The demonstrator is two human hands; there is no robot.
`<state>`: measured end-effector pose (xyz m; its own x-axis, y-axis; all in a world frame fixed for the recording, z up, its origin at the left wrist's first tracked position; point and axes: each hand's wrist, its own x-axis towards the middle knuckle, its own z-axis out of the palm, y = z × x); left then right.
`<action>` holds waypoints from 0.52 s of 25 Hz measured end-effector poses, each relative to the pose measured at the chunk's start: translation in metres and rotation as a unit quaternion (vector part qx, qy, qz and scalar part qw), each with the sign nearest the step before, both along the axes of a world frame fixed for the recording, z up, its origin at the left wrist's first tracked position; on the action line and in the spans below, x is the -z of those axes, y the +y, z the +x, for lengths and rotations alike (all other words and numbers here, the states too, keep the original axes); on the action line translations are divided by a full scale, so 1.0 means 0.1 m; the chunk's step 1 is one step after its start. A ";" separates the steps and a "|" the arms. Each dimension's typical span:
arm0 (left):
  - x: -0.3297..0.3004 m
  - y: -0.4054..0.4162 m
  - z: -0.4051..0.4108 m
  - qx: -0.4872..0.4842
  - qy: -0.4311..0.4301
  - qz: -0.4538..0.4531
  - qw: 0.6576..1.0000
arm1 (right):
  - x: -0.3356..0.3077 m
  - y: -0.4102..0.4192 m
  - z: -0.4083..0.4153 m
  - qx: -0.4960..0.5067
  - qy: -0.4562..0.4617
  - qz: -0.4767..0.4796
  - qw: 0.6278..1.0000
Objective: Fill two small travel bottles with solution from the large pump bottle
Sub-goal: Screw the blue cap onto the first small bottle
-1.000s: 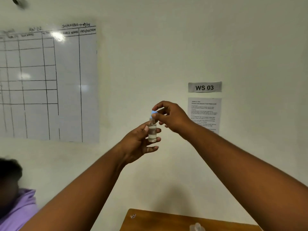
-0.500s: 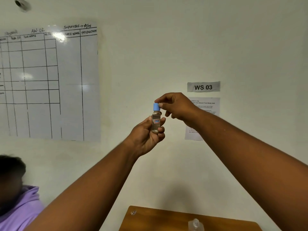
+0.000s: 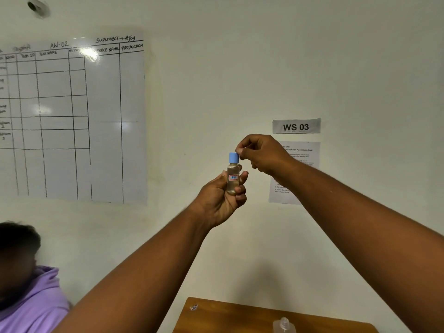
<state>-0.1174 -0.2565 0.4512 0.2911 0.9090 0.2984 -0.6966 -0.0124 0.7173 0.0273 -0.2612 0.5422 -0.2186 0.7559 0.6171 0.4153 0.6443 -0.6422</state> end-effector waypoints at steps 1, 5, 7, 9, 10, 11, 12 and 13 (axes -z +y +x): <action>0.01 0.02 -0.01 0.000 -0.001 -0.001 1.000 | 0.00 0.00 0.00 0.004 -0.003 0.005 1.000; 0.04 0.06 -0.01 0.001 0.000 -0.004 1.000 | 0.02 -0.01 -0.01 -0.011 0.001 0.012 1.000; 0.05 0.07 -0.02 0.004 0.004 -0.002 1.000 | 0.02 0.01 -0.03 0.000 0.008 0.022 1.000; 0.06 0.08 -0.04 0.002 0.003 -0.006 1.000 | 0.02 0.01 -0.04 -0.004 0.009 0.009 1.000; 0.07 0.09 -0.04 0.001 0.002 -0.009 1.000 | 0.02 0.02 -0.05 -0.007 0.005 -0.002 1.000; 0.07 0.10 -0.05 -0.001 0.003 -0.009 1.000 | 0.02 0.02 -0.05 -0.005 0.002 -0.007 1.000; 0.08 0.10 -0.05 -0.003 0.005 -0.007 1.000 | 0.02 0.03 -0.06 0.000 0.003 -0.006 1.000; 0.08 0.11 -0.06 -0.004 0.007 -0.005 1.000 | 0.03 0.04 -0.06 0.006 0.009 -0.002 1.000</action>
<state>-0.1232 -0.2457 0.4429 0.2878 0.9140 0.2859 -0.6871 -0.0109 0.7265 0.0212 -0.2568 0.5393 -0.1987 0.7612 0.6173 0.4114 0.6364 -0.6525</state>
